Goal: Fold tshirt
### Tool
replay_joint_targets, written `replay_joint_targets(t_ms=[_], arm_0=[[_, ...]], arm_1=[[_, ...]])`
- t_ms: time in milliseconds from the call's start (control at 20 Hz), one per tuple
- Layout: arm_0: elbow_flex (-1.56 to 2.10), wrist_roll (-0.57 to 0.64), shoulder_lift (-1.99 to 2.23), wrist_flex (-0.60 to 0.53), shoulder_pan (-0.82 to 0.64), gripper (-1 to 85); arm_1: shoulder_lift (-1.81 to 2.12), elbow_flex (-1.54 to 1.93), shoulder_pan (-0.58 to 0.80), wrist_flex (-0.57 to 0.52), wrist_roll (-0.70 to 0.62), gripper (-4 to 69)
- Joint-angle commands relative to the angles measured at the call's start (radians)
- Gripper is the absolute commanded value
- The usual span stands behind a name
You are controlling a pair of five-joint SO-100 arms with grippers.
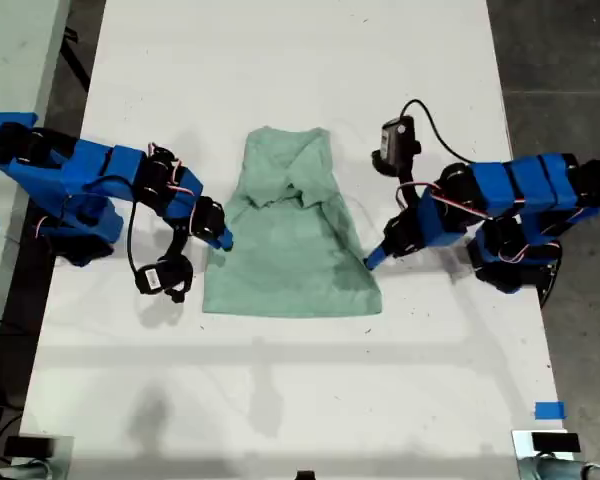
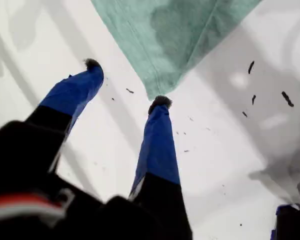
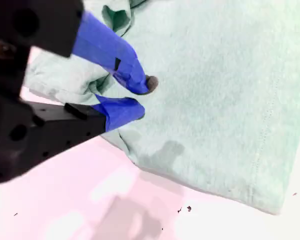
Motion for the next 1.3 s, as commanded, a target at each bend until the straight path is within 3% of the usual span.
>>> replay_joint_targets(t_ms=[0,150,300,450,550,900,1150,1250], arm_0=[[-0.008,-0.003,0.064,0.009,0.008,4.0],[-0.009,-0.005,0.064,0.009,0.009,3.7],[-0.009,-0.008,0.064,0.009,0.011,3.7],[-0.011,-0.003,0.064,0.009,0.011,4.1],[-0.012,0.000,0.064,0.012,0.011,4.2],[-0.012,0.003,0.064,0.029,-0.003,3.1],[-0.012,0.005,0.052,0.029,-0.002,2.9],[-0.012,0.000,0.044,0.028,0.003,2.9]], arm_1=[[0.063,-0.051,-0.037,0.067,0.031,22.4],[0.063,-0.054,-0.041,0.080,0.020,21.6],[0.060,-0.044,-0.041,0.081,0.003,34.8],[0.058,0.023,-0.040,0.049,0.003,38.0],[0.058,0.126,-0.040,-0.052,0.005,37.9],[0.021,0.561,-0.040,-0.594,0.049,32.8],[-0.078,0.591,-0.032,-0.730,0.052,30.2],[-0.112,0.591,-0.029,-0.761,0.054,25.9]])
